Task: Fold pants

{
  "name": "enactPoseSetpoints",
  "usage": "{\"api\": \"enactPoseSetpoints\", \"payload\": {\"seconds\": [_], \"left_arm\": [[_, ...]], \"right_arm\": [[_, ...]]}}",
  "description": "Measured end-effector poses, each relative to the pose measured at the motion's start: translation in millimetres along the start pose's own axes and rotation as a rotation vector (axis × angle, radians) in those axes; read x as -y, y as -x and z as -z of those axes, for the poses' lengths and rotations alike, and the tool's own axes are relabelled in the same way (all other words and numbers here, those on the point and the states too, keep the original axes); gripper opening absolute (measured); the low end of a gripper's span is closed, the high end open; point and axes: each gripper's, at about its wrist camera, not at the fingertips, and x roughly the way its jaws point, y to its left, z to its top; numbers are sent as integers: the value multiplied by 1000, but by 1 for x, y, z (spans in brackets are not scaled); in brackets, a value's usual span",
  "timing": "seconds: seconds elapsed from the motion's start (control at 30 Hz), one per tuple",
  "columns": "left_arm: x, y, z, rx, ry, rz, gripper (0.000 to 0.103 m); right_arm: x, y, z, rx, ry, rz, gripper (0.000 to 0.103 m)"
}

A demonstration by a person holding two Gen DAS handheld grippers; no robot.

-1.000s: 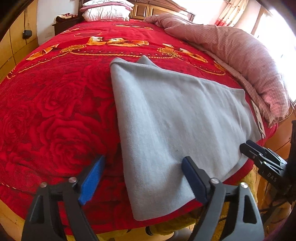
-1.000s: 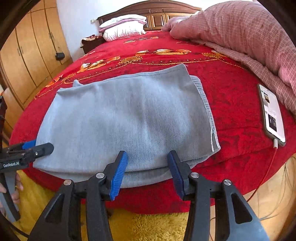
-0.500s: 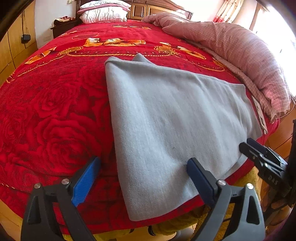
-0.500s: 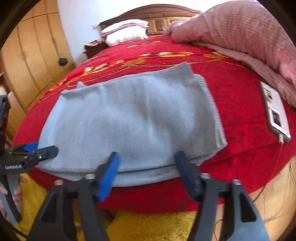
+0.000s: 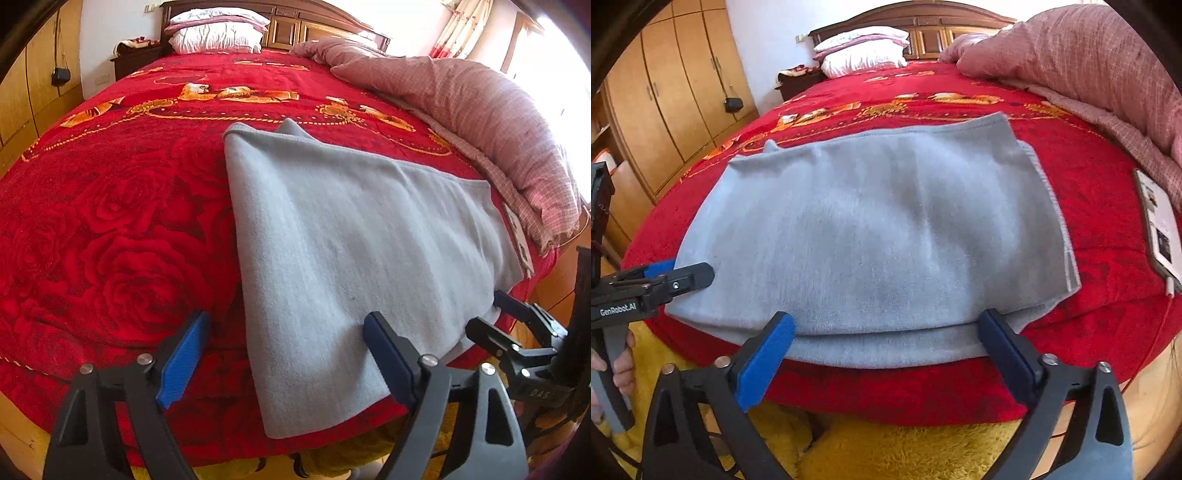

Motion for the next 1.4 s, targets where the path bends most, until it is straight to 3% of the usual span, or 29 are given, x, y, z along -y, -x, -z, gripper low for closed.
{"api": "enactPoseSetpoints", "payload": {"seconds": [0.3,0.43,0.5,0.57,0.67,1.07,1.4], "left_arm": [[3,-4,-3,13,18,-35,83],[12,-2,-4,19,-6,-21,59],[14,-1,-5,16,0,-26,52],[13,3,-7,19,19,-28,27],[11,14,-13,25,47,-12,15],[40,68,-38,105,-27,64,13],[91,84,-57,128,-164,108,13]], "right_arm": [[1,3,1,14,-11,-17,103],[-1,14,0,36,-9,22,93],[1,24,1,48,-23,31,89],[3,35,4,69,-45,26,89],[7,52,12,98,-64,29,89],[15,74,19,141,-115,26,89],[29,83,17,150,-137,48,89]]}}
